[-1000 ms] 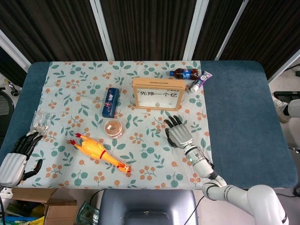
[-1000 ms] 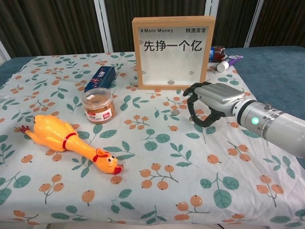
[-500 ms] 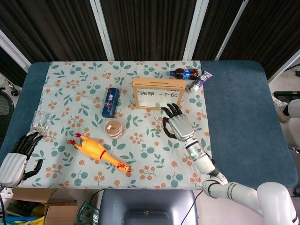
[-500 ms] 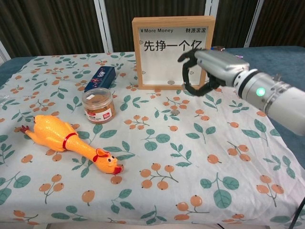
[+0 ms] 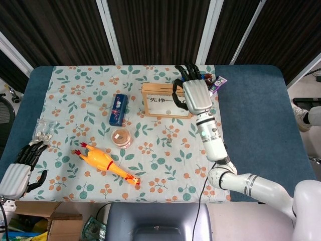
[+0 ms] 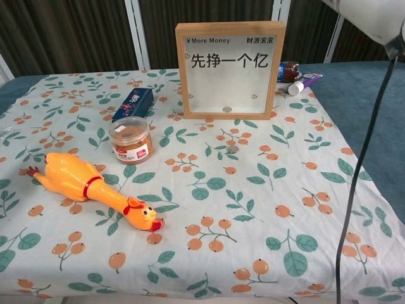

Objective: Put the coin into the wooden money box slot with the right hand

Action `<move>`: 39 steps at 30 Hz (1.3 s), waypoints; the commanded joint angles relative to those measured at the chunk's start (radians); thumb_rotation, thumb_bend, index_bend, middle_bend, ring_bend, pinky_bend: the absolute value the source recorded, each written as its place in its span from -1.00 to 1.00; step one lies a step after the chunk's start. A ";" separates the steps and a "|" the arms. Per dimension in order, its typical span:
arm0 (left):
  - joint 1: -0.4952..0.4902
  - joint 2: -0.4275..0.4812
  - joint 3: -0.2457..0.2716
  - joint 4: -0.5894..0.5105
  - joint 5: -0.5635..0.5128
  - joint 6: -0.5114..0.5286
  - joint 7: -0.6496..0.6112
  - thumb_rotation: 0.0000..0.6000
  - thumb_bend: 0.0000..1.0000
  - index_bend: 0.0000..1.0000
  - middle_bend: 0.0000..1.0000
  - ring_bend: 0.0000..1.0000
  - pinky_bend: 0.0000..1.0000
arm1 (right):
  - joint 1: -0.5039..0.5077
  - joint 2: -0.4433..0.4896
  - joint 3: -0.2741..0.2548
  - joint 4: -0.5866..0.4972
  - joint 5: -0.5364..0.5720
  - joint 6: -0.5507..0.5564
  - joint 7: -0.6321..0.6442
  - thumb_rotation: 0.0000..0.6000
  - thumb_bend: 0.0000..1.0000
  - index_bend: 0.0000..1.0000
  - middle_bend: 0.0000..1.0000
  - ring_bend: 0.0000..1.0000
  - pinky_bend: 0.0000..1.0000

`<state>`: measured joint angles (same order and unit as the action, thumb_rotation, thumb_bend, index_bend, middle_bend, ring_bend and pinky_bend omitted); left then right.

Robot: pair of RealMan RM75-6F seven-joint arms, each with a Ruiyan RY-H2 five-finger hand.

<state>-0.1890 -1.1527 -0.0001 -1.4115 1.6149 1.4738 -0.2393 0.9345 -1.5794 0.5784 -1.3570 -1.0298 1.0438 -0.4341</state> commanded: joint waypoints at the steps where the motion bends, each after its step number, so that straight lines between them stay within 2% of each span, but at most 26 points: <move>1: 0.000 0.000 0.000 0.000 0.000 0.000 -0.001 1.00 -0.05 -1.00 -1.00 -1.00 -0.91 | 0.072 0.004 0.023 0.056 0.099 -0.026 -0.105 1.00 0.20 0.46 -0.50 -1.00 -0.86; 5: 0.000 0.001 0.000 0.002 -0.002 -0.001 -0.004 1.00 -0.05 -1.00 -1.00 -1.00 -0.91 | 0.117 -0.006 0.004 0.121 0.163 -0.041 -0.185 1.00 0.20 0.45 -0.50 -1.00 -0.86; 13: -0.001 0.002 -0.002 0.004 -0.007 -0.004 -0.009 1.00 -0.04 -1.00 -1.00 -1.00 -0.91 | 0.165 -0.046 -0.030 0.227 0.292 -0.080 -0.245 1.00 0.20 0.45 -0.50 -1.00 -0.86; 19: -0.003 0.002 -0.003 0.005 -0.013 -0.011 -0.011 1.00 -0.05 -1.00 -1.00 -1.00 -0.91 | 0.178 -0.055 -0.062 0.258 0.302 -0.096 -0.234 1.00 0.20 0.45 -0.50 -1.00 -0.86; 39: -0.010 -0.001 -0.005 0.009 -0.019 -0.025 -0.012 1.00 -0.05 -1.00 -1.00 -1.00 -0.91 | 0.229 -0.088 -0.102 0.328 0.347 -0.108 -0.234 1.00 0.20 0.44 -0.50 -1.00 -0.86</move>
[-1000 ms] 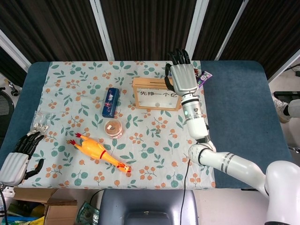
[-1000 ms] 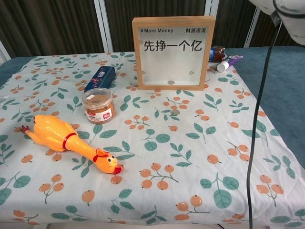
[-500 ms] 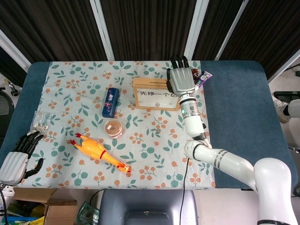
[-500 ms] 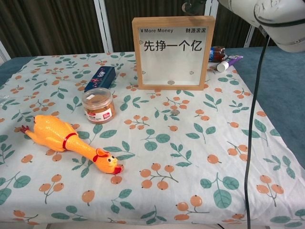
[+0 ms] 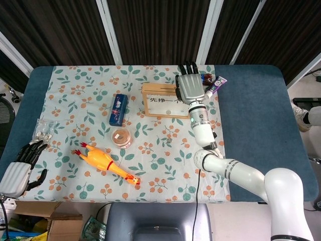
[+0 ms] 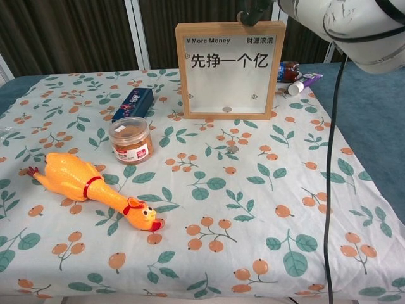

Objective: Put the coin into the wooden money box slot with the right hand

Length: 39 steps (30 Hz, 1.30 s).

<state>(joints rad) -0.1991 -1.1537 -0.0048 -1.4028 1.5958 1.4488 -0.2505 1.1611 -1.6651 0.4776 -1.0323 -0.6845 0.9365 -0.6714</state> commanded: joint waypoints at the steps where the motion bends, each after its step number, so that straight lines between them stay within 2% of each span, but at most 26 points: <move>1: 0.000 0.001 0.000 0.000 0.000 0.001 -0.002 1.00 -0.05 -1.00 -1.00 -1.00 -0.91 | 0.004 -0.004 -0.002 0.007 0.001 0.001 0.006 1.00 0.20 0.44 -0.50 -1.00 -0.86; 8: 0.000 0.001 0.001 -0.001 0.001 0.001 -0.001 1.00 -0.04 -1.00 -1.00 -1.00 -0.91 | 0.008 -0.005 -0.013 0.011 0.012 0.001 -0.002 1.00 0.20 0.39 -0.50 -1.00 -0.86; 19: -0.001 0.001 0.000 -0.001 -0.001 -0.001 0.000 1.00 -0.04 -1.00 -0.99 -1.00 -0.91 | 0.006 0.008 -0.024 -0.006 0.015 0.012 -0.006 1.00 0.20 0.00 -0.54 -1.00 -0.86; 24: 0.000 0.001 0.001 -0.001 -0.001 0.000 0.000 1.00 -0.03 -1.00 -0.99 -1.00 -0.91 | 0.001 0.018 -0.025 -0.030 -0.025 0.034 0.029 1.00 0.20 0.00 -0.54 -1.00 -0.86; 26: 0.000 0.001 0.001 -0.001 0.000 0.001 -0.001 1.00 -0.03 -1.00 -0.99 -1.00 -0.91 | -0.010 0.031 -0.026 -0.068 -0.071 0.063 0.070 1.00 0.20 0.01 -0.54 -1.00 -0.86; 30: 0.001 0.002 0.001 -0.002 0.003 0.006 -0.002 1.00 -0.03 -1.00 -0.99 -1.00 -0.91 | -0.070 0.089 -0.058 -0.208 -0.232 0.156 0.176 1.00 0.19 -0.08 -0.59 -1.00 -0.86; 33: 0.003 0.002 0.001 -0.005 0.006 0.012 0.001 1.00 -0.03 -1.00 -1.00 -1.00 -0.91 | -0.149 0.142 -0.099 -0.356 -0.344 0.250 0.255 1.00 0.07 -0.14 -0.61 -1.00 -0.86; 37: 0.005 0.001 0.004 -0.010 0.013 0.018 0.013 1.00 -0.03 -1.00 -1.00 -1.00 -0.91 | -0.269 0.210 -0.196 -0.528 -0.468 0.339 0.324 1.00 -0.13 -0.09 -0.61 -1.00 -0.86; 39: 0.005 0.000 0.005 -0.012 0.014 0.018 0.018 1.00 -0.04 -1.00 -1.00 -1.00 -0.91 | -0.312 0.228 -0.247 -0.562 -0.520 0.365 0.340 1.00 -0.14 -0.05 -0.61 -1.00 -0.86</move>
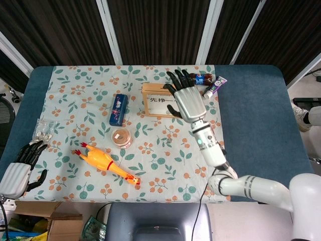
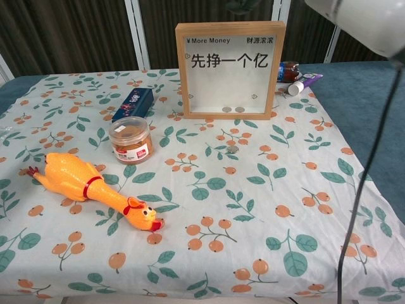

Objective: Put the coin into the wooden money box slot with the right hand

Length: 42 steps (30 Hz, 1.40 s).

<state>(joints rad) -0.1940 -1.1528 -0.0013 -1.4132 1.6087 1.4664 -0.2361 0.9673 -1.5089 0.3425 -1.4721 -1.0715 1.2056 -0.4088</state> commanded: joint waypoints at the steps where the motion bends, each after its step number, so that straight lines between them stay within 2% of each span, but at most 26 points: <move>1: 0.001 -0.001 0.001 -0.003 0.003 0.002 0.004 1.00 -0.04 -1.00 -1.00 -1.00 -0.91 | -0.144 0.077 -0.142 -0.131 -0.165 0.110 0.089 1.00 -0.14 -0.03 -0.61 -1.00 -0.87; 6: 0.003 0.000 0.002 -0.005 0.007 0.009 0.005 1.00 -0.04 -1.00 -1.00 -1.00 -0.91 | -0.212 0.056 -0.254 -0.074 -0.253 0.110 0.106 1.00 -0.14 0.03 -0.61 -1.00 -0.87; 10: 0.003 0.001 0.000 -0.004 0.005 0.010 0.003 1.00 -0.03 -1.00 -0.99 -1.00 -0.91 | -0.234 -0.004 -0.285 0.034 -0.249 0.054 0.126 1.00 -0.14 0.05 -0.61 -1.00 -0.87; 20: 0.005 0.003 -0.003 -0.001 0.002 0.014 -0.007 1.00 -0.03 -1.00 -1.00 -1.00 -0.91 | -0.199 -0.180 -0.246 0.291 -0.203 -0.108 0.161 1.00 -0.13 0.10 -0.61 -1.00 -0.88; 25: 0.006 0.004 -0.003 0.000 0.001 0.016 -0.011 1.00 -0.03 -1.00 -1.00 -1.00 -0.91 | -0.189 -0.207 -0.235 0.328 -0.201 -0.128 0.155 1.00 -0.07 0.13 -0.61 -1.00 -0.88; 27: 0.008 0.006 -0.004 0.001 -0.001 0.018 -0.015 1.00 -0.03 -1.00 -1.00 -1.00 -0.91 | -0.171 -0.236 -0.229 0.380 -0.196 -0.162 0.129 1.00 -0.03 0.16 -0.61 -1.00 -0.88; 31: 0.008 0.007 -0.002 0.002 0.005 0.019 -0.020 1.00 -0.03 -1.00 -0.99 -1.00 -0.91 | -0.144 -0.298 -0.199 0.456 -0.169 -0.213 0.107 1.00 -0.02 0.17 -0.61 -1.00 -0.88; 42: 0.008 0.009 -0.004 0.004 0.001 0.018 -0.030 1.00 -0.04 -1.00 -1.00 -1.00 -0.91 | -0.101 -0.400 -0.171 0.591 -0.161 -0.288 0.078 1.00 -0.02 0.17 -0.61 -1.00 -0.88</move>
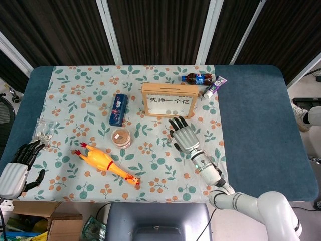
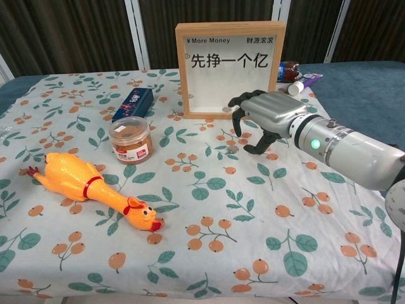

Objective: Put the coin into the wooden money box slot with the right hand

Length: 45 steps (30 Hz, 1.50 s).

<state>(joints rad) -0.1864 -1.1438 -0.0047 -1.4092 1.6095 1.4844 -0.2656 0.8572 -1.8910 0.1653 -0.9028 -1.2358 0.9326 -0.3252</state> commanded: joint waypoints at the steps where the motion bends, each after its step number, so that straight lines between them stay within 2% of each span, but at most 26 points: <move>1: 0.000 0.001 0.000 0.000 -0.001 0.000 -0.002 1.00 -0.03 -1.00 -1.00 -1.00 -0.91 | 0.012 -0.026 0.007 0.034 0.006 -0.025 -0.009 1.00 -0.02 0.17 -0.61 -1.00 -0.88; 11: 0.002 0.002 -0.001 0.001 -0.002 0.002 -0.005 1.00 -0.04 -1.00 -1.00 -1.00 -0.91 | 0.026 -0.071 0.022 0.090 0.009 -0.062 -0.022 1.00 -0.03 0.17 -0.61 -1.00 -0.88; 45: 0.004 0.005 -0.003 0.000 -0.003 0.004 -0.008 1.00 -0.04 -1.00 -0.99 -1.00 -0.91 | 0.035 -0.096 0.048 0.146 -0.004 -0.095 -0.005 1.00 -0.02 0.16 -0.61 -1.00 -0.88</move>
<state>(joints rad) -0.1825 -1.1388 -0.0074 -1.4096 1.6069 1.4886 -0.2740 0.8919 -1.9873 0.2134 -0.7563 -1.2400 0.8376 -0.3301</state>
